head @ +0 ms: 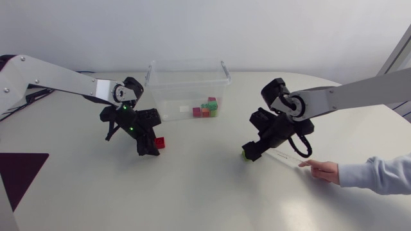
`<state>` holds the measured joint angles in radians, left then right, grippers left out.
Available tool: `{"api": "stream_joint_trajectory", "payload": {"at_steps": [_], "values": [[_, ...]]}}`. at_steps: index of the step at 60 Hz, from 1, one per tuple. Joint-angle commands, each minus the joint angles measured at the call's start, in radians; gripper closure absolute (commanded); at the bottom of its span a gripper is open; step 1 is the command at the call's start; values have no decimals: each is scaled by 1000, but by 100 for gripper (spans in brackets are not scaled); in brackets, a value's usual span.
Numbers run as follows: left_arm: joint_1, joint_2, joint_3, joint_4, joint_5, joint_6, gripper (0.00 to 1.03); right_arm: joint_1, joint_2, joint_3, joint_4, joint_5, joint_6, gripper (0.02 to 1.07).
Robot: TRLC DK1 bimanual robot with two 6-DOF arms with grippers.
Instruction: Place the duplo bricks in the container
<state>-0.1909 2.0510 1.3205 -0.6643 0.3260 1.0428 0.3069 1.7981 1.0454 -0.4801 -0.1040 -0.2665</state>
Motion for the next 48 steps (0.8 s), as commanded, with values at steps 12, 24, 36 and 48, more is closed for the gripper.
{"api": "stream_joint_trajectory", "payload": {"at_steps": [12,24,36,48], "values": [[-22,-29,-55,-46,91,72,65,64,-80,-44,-37,9,-66,7],[-62,-106,-104,-34,110,45,65,72,-260,-108,-143,12,-105,7],[-124,-84,-56,-34,117,-55,65,75,-362,-151,-192,70,1,7],[-162,-40,-41,20,82,-86,65,127,-401,-162,-206,72,4,7]]}}
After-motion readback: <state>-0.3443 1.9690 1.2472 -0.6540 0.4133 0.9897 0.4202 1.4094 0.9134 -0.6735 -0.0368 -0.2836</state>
